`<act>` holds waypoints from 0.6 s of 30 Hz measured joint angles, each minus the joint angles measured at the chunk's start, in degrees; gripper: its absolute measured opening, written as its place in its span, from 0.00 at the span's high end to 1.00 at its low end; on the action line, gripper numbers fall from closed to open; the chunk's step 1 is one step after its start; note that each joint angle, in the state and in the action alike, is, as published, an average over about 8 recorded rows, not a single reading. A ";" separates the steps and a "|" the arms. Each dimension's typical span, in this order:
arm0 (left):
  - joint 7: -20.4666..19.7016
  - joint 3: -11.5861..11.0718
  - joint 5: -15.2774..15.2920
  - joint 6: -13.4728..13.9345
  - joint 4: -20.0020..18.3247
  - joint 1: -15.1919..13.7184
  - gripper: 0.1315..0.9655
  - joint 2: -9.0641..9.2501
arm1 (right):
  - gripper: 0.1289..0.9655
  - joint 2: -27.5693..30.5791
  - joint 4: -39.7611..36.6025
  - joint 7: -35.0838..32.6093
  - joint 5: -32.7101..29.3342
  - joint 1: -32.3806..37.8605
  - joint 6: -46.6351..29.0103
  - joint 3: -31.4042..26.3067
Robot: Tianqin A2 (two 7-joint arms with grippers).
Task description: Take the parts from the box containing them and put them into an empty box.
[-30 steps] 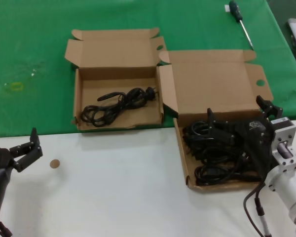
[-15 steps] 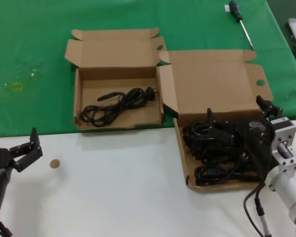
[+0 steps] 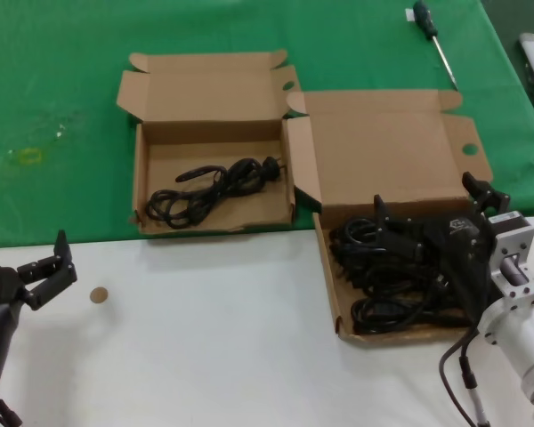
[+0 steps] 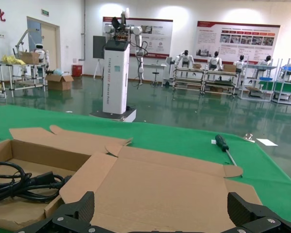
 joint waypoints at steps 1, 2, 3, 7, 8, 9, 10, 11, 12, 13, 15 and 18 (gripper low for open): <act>0.00 0.00 0.00 0.00 0.00 0.00 0.00 0.00 | 0.00 0.00 0.00 0.00 0.00 0.00 0.00 0.00; 0.00 0.00 0.00 0.00 0.00 0.00 0.00 0.00 | 0.00 0.00 0.00 0.00 0.00 0.00 0.00 0.00; 0.00 0.00 0.00 0.00 0.00 0.00 0.00 0.00 | 0.00 0.00 0.00 0.00 0.00 0.00 0.00 0.00; 0.00 0.00 0.00 0.00 0.00 0.00 0.00 0.00 | 0.00 0.00 0.00 0.00 0.00 0.00 0.00 0.00; 0.00 0.00 0.00 0.00 0.00 0.00 0.00 0.00 | 0.00 0.00 0.00 0.00 0.00 0.00 0.00 0.00; 0.00 0.00 0.00 0.00 0.00 0.00 0.00 0.00 | 0.00 0.00 0.00 0.00 0.00 0.00 0.00 0.00; 0.00 0.00 0.00 0.00 0.00 0.00 0.00 0.00 | 0.00 0.00 0.00 0.00 0.00 0.00 0.00 0.00; 0.00 0.00 0.00 0.00 0.00 0.00 0.00 0.00 | 0.00 0.00 0.00 0.00 0.00 0.00 0.00 0.00; 0.00 0.00 0.00 0.00 0.00 0.00 0.00 0.00 | 0.00 0.00 0.00 0.00 0.00 0.00 0.00 0.00; 0.00 0.00 0.00 0.00 0.00 0.00 0.00 0.00 | 0.00 0.00 0.00 0.00 0.00 0.00 0.00 0.00; 0.00 0.00 0.00 0.00 0.00 0.00 0.00 0.00 | 0.00 0.00 0.00 0.00 0.00 0.00 0.00 0.00; 0.00 0.00 0.00 0.00 0.00 0.00 0.00 0.00 | 0.00 0.00 0.00 0.00 0.00 0.00 0.00 0.00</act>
